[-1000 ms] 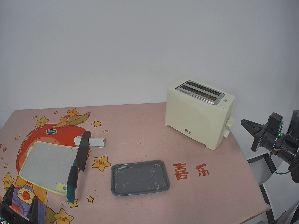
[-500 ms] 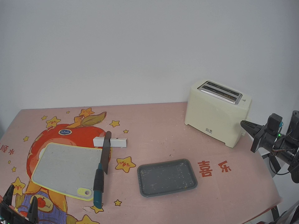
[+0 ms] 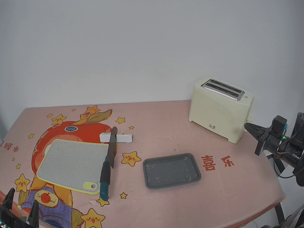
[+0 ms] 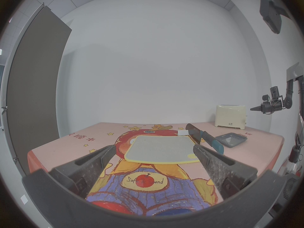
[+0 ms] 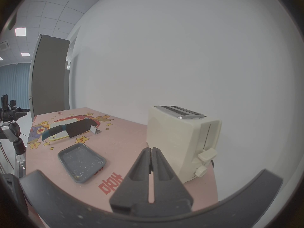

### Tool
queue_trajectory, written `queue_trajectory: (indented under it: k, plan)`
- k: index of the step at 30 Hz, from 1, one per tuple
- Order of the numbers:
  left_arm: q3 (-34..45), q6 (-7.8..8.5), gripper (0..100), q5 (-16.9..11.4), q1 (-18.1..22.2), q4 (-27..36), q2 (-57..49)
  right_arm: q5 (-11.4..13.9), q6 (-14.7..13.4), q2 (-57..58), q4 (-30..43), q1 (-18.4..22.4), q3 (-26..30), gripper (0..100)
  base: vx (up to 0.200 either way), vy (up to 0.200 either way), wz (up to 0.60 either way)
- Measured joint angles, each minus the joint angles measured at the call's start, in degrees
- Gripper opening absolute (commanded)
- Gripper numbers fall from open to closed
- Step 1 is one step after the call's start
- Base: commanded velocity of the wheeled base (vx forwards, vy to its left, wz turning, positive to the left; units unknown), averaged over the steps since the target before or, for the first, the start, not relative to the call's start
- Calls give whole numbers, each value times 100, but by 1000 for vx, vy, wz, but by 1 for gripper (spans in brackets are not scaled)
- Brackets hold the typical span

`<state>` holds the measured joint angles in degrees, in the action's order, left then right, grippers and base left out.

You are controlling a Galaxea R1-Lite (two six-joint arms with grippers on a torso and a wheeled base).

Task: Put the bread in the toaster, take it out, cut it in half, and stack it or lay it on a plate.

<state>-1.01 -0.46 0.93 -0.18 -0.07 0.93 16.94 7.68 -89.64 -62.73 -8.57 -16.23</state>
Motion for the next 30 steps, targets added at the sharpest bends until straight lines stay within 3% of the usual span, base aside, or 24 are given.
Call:
queue_trajectory:
  k: [11,22,30]
  plan:
    - [0,13,100,-33,0,-4,0,54,79,-72,0,560,-48,0,0,0,0]
    - [0,13,100,-33,0,-4,0,45,146,-599,-77,684,-102,0,0,0,0]
    - [0,11,100,-30,0,-6,0,57,145,-840,-16,839,-456,0,0,0,0]
